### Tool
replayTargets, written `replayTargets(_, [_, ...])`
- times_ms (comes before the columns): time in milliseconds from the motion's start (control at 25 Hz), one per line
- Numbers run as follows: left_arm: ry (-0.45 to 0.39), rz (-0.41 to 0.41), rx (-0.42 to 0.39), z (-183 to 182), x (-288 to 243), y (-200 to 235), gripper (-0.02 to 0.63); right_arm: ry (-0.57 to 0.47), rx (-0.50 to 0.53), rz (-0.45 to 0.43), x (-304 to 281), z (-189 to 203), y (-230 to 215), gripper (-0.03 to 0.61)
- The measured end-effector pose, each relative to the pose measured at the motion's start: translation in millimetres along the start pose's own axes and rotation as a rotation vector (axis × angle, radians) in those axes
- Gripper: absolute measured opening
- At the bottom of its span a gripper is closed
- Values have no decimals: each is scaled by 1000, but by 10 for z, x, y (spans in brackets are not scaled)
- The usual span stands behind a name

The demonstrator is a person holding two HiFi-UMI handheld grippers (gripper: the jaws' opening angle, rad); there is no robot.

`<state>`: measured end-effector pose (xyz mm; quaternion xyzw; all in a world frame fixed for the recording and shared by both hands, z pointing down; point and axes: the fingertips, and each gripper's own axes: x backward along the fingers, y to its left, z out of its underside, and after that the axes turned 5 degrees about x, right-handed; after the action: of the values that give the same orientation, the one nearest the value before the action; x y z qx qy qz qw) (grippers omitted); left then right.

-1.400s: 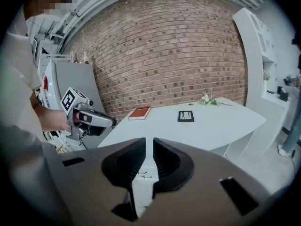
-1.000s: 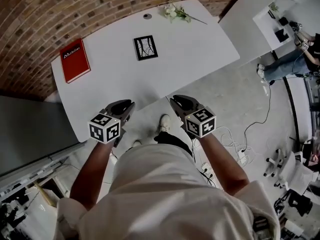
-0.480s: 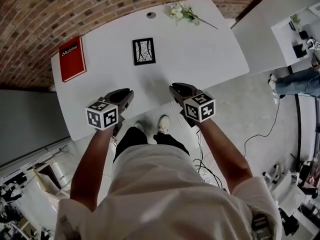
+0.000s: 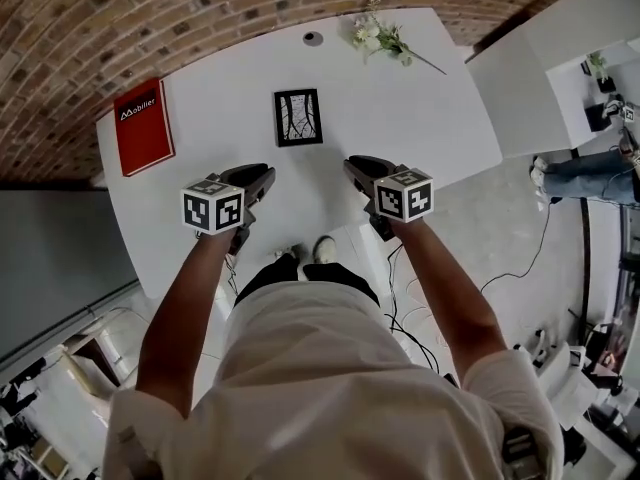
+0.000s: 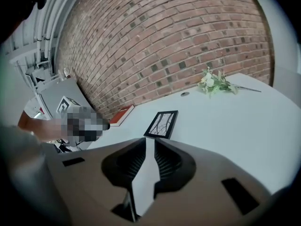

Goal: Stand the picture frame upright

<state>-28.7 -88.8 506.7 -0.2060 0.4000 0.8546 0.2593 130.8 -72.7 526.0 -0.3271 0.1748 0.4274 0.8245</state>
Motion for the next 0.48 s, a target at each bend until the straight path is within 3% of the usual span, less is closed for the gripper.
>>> replayTargets(200, [43,26,-4,-122,-193,297,71,26,-71,1,-353,-91,-217,50])
replayTargets(480, [86,0,22,-280,-592,663,72,115,-45,-56,-894,-224,-459,49])
